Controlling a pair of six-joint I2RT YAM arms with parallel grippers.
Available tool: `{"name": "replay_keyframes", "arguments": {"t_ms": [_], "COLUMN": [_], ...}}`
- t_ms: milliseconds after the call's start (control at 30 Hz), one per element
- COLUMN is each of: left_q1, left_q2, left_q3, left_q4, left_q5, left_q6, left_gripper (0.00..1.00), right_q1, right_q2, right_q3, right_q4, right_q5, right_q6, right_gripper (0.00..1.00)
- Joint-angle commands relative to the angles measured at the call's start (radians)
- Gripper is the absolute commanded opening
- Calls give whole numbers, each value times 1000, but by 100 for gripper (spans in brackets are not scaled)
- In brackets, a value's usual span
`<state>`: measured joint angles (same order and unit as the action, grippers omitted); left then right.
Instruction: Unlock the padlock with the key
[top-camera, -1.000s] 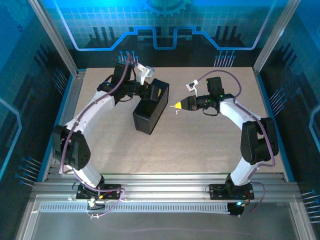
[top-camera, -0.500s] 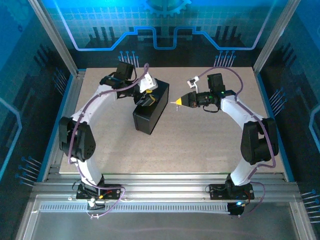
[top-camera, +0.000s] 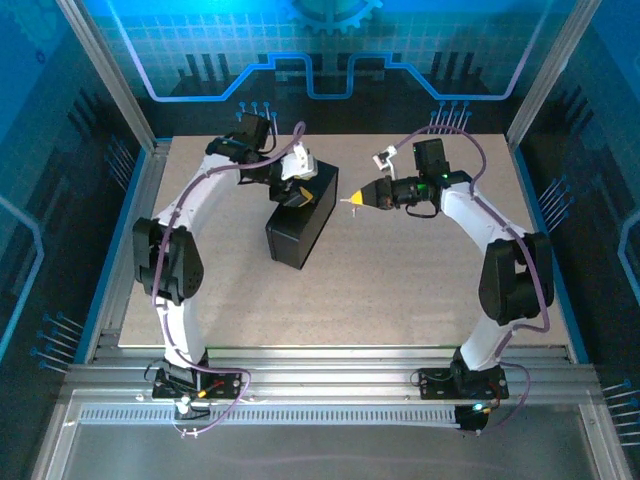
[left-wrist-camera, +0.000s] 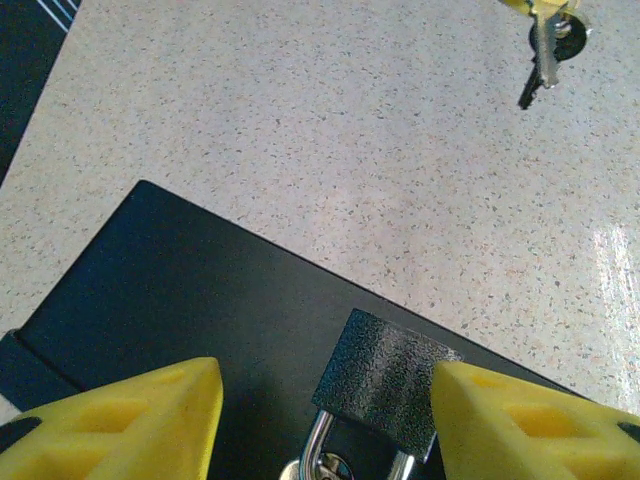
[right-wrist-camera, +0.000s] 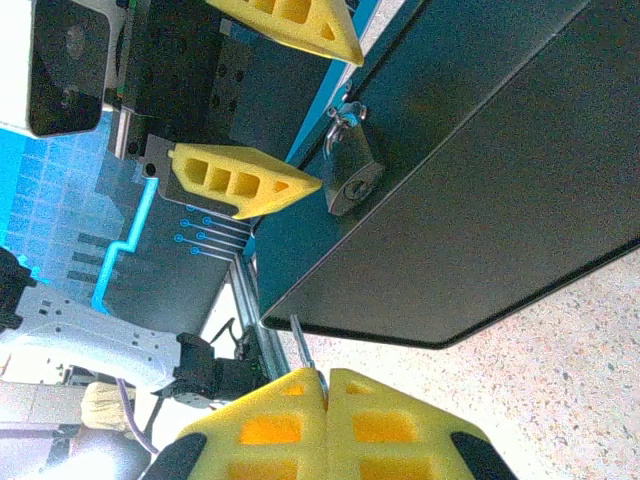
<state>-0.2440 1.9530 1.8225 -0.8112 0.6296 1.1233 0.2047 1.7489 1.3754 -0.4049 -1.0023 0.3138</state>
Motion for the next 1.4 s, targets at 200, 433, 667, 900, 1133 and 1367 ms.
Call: {"name": "replay_keyframes", "arguments": {"t_ms": [200, 433, 667, 900, 1133, 1367], "left_q1": [5, 5, 1, -5, -15, -18], "left_q2": [99, 37, 65, 101, 96, 45], "left_q3": [129, 77, 98, 116, 86, 0], "left_q4": [-199, -218, -229, -270, -255, -170], "left_q5": [82, 119, 100, 88, 84, 84], "left_q6": [119, 133, 133, 145, 143, 105], "left_gripper": [59, 59, 59, 50, 36, 29], "right_q1": [15, 15, 21, 23, 41, 69], "right_q2": [61, 85, 87, 86, 107, 133], "right_q3": [55, 61, 56, 72, 112, 140], "right_q4": [-57, -55, -46, -60, -55, -55], "right_q5": [-13, -13, -12, -20, -25, -26], "right_q6": [-26, -27, -21, -11, 14, 36], "right_gripper": [0, 0, 0, 0, 0, 0]}}
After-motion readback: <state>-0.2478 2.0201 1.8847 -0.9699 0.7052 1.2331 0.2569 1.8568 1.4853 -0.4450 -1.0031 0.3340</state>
